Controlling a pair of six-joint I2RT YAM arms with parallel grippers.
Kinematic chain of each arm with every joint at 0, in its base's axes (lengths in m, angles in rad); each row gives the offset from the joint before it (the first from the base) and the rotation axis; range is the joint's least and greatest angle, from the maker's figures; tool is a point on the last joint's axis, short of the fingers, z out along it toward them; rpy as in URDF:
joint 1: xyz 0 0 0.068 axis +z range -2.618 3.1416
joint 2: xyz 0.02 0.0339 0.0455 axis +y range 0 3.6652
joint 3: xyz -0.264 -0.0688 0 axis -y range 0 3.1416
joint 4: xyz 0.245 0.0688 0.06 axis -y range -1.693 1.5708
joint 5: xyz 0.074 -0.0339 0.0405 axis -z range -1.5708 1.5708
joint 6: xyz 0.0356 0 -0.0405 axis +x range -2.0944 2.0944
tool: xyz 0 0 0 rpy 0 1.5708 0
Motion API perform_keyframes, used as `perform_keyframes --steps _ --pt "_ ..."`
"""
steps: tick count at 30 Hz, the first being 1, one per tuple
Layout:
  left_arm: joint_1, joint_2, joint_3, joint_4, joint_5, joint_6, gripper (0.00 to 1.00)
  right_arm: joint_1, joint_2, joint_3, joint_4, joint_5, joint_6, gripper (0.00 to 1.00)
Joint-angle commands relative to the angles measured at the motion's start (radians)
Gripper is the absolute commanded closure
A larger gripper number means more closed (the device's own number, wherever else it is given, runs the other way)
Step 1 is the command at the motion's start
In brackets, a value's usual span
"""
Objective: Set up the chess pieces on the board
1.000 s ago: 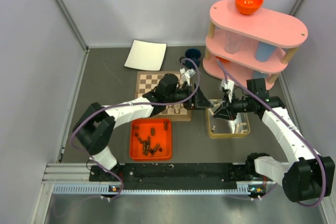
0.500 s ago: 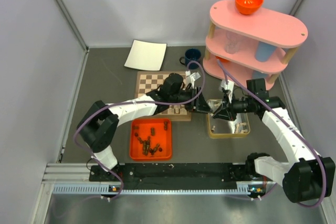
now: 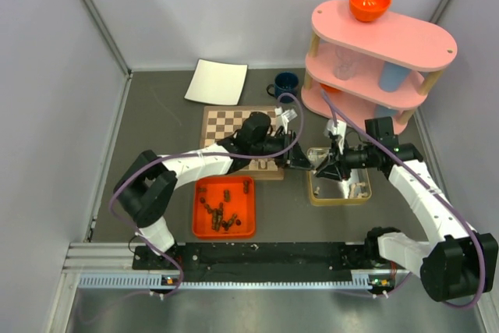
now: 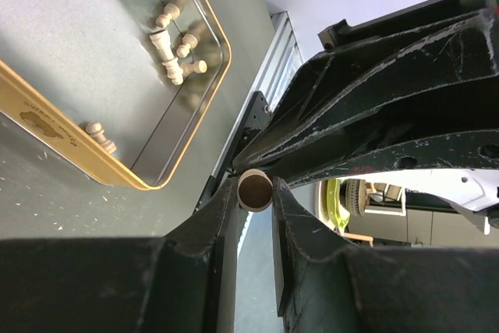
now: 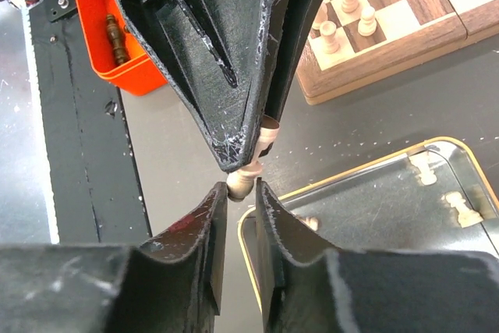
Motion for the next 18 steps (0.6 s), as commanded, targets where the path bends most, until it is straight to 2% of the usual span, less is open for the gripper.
perform_keyframes --steps 1,3,6,10,13,15,18 --pt "-0.001 -0.079 -0.064 0.176 -0.022 -0.071 1.0 0.011 -0.018 0.025 -0.003 0.002 -0.008 0.58" --pt "0.005 -0.12 -0.123 0.224 -0.068 -0.122 1.0 0.009 -0.029 0.031 -0.003 0.022 0.0 0.42" --pt "0.014 -0.165 -0.226 0.357 -0.151 -0.223 1.0 -0.005 -0.056 0.039 0.003 0.011 0.012 0.34" --pt "0.016 -0.233 -0.358 0.53 -0.266 -0.359 1.0 -0.018 -0.067 0.064 0.041 -0.006 0.102 0.32" --pt "0.01 -0.26 -0.419 0.632 -0.364 -0.454 1.0 -0.022 -0.084 0.065 0.138 -0.032 0.226 0.31" --pt "-0.006 -0.285 -0.449 0.678 -0.461 -0.511 1.0 -0.023 -0.093 0.059 0.211 -0.087 0.373 0.32" --pt "-0.026 -0.299 -0.484 0.715 -0.533 -0.579 1.0 -0.02 -0.079 0.047 0.366 -0.157 0.617 0.32"
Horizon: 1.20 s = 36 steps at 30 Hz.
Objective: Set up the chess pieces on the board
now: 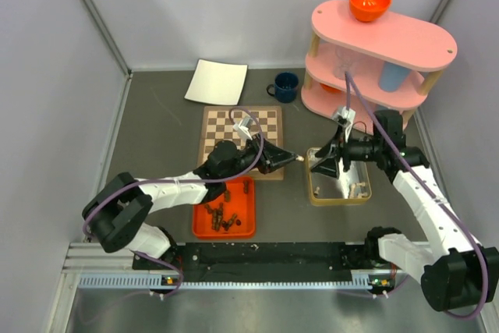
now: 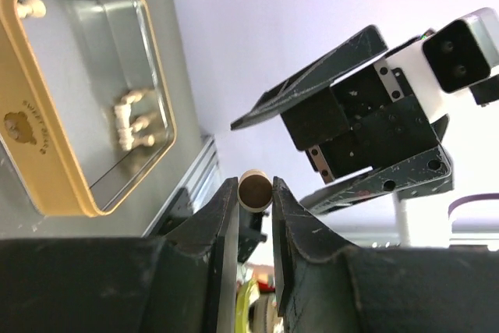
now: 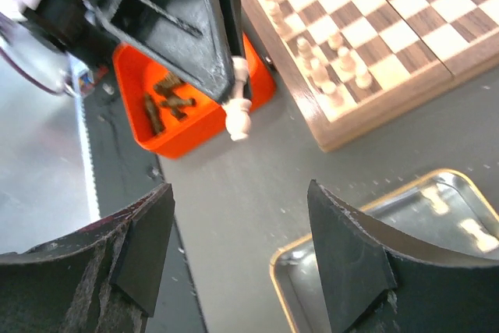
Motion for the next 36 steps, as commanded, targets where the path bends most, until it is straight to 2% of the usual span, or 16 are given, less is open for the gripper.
perform_keyframes --steps 1,2,5,8,14,17,22,26,29,31,32,36 --pt "-0.029 -0.049 -0.043 0.197 -0.189 -0.15 1.0 -0.001 0.008 0.03 0.309 -0.128 0.396 0.32" --pt "-0.036 -0.044 -0.044 0.212 -0.194 -0.175 1.0 0.007 0.017 0.026 0.349 -0.14 0.508 0.32" --pt "-0.052 -0.018 -0.038 0.278 -0.197 -0.224 1.0 0.039 0.054 -0.008 0.52 -0.157 0.709 0.34" --pt "-0.064 0.008 -0.035 0.327 -0.203 -0.258 1.0 0.059 0.077 -0.022 0.578 -0.145 0.776 0.36" --pt "-0.07 0.031 -0.037 0.358 -0.212 -0.267 1.0 0.059 0.096 -0.003 0.557 -0.128 0.794 0.45" --pt "-0.072 0.04 -0.04 0.364 -0.217 -0.275 1.0 0.059 0.091 -0.011 0.57 -0.123 0.807 0.61" --pt "-0.07 0.042 -0.05 0.358 -0.229 -0.276 1.0 0.061 0.089 -0.025 0.577 -0.134 0.807 0.73" --pt "-0.07 0.054 -0.05 0.366 -0.226 -0.282 1.0 0.059 0.082 -0.029 0.575 -0.132 0.788 0.9" --pt "-0.072 0.055 -0.054 0.378 -0.221 -0.282 1.0 0.059 0.079 -0.017 0.557 -0.131 0.762 0.98" --pt "-0.072 0.054 -0.055 0.39 -0.215 -0.272 1.0 0.061 0.074 0.0 0.523 -0.12 0.7 0.98" --pt "-0.069 0.051 -0.058 0.395 -0.212 -0.263 0.87 0.061 0.076 0.025 0.462 -0.105 0.667 0.99" --pt "-0.033 -0.009 -0.115 0.378 -0.154 -0.169 0.5 0.072 0.096 0.134 0.227 -0.033 0.448 1.0"
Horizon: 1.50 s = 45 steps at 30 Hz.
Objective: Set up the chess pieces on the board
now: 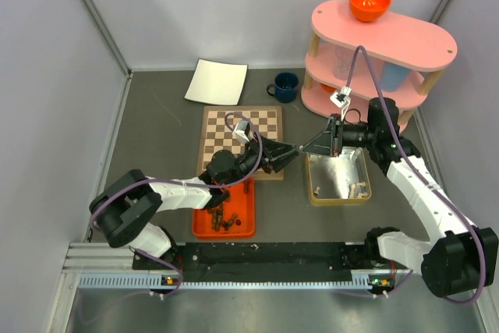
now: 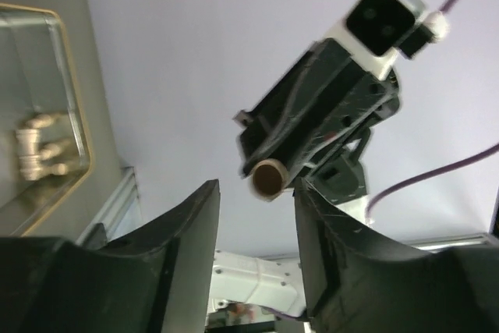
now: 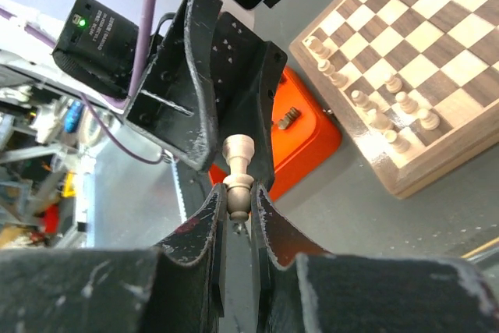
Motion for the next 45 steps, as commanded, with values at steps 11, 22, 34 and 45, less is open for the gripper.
perform_keyframes --steps 11,22,34,45 --pt "0.329 -0.793 -0.008 -1.02 -0.091 1.126 0.11 0.313 0.242 0.555 -0.779 0.462 -0.84 0.99" --pt "0.333 -1.185 0.021 -1.391 -0.409 1.651 0.02 0.585 0.758 1.112 -1.058 0.769 -0.988 0.96" --pt "0.333 -1.406 -0.019 -1.429 -0.401 1.833 0.04 0.735 1.121 1.561 -1.141 0.949 -1.046 0.92" --pt "0.333 -1.494 -0.074 -1.389 -0.345 1.854 0.02 0.781 1.181 1.628 -1.075 1.003 -1.02 0.91"
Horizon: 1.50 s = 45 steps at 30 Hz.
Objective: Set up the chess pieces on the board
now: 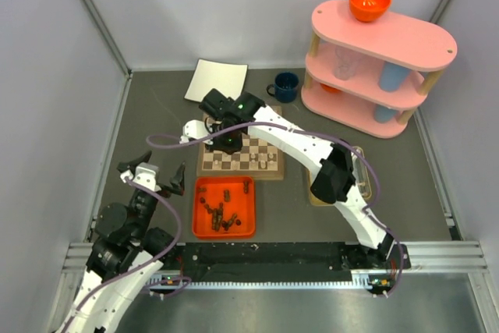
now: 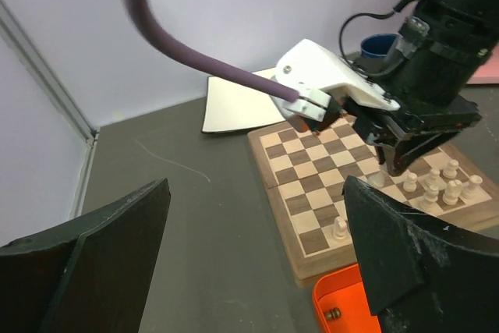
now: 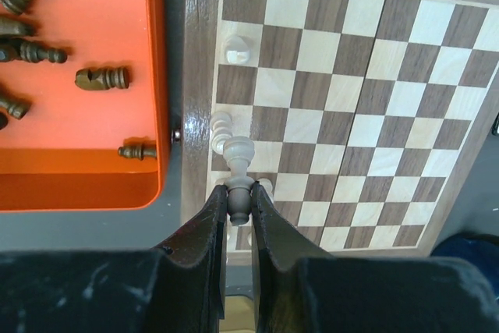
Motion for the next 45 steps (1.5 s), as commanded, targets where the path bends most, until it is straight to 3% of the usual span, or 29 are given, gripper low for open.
perform_keyframes --steps 1,4,5,8,12,18,22,29,32,36,38,43,45 --pt "0.002 -0.009 -0.015 0.06 0.146 0.024 0.02 -0.01 -0.056 0.039 0.035 -0.029 0.042 0.92" --pt "0.002 -0.01 -0.027 0.07 0.331 0.049 0.01 -0.052 -0.137 -0.038 0.029 -0.162 0.067 0.92" --pt "0.002 -0.009 -0.049 0.096 0.481 0.077 0.01 -0.078 -0.2 -0.059 0.019 -0.205 0.075 0.92" --pt "0.002 0.001 -0.115 0.195 0.73 0.099 0.01 -0.117 -0.326 -0.159 0.005 -0.392 0.095 0.92" --pt "0.002 0.124 -0.123 0.281 0.899 0.089 0.01 -0.156 -0.468 -0.359 0.002 -0.605 0.089 0.92" --pt "-0.004 0.347 -0.047 0.392 1.056 0.108 0.05 -0.158 -0.593 -0.549 0.003 -0.747 0.058 0.92" --pt "-0.039 0.444 -0.003 0.423 1.047 0.1 0.08 -0.159 -0.621 -0.589 0.005 -0.795 0.055 0.92" --pt "-0.254 0.583 0.046 0.432 0.863 0.117 0.14 -0.161 -0.612 -0.593 0.008 -0.827 0.056 0.92" --pt "-0.291 0.639 0.065 0.435 0.811 0.113 0.21 -0.161 -0.612 -0.59 0.009 -0.827 0.061 0.92" --pt "-0.297 0.682 0.094 0.435 0.751 0.085 0.36 -0.161 -0.619 -0.601 0.012 -0.812 0.062 0.92" --pt "-0.299 0.686 0.1 0.433 0.726 0.073 0.51 -0.161 -0.621 -0.607 0.015 -0.805 0.062 0.92" --pt "-0.3 0.694 0.121 0.406 0.715 0.041 0.72 -0.161 -0.616 -0.607 0.026 -0.784 0.073 0.92" --pt "-0.3 0.7 0.128 0.395 0.712 0.03 0.88 -0.161 -0.616 -0.607 0.028 -0.775 0.076 0.92"
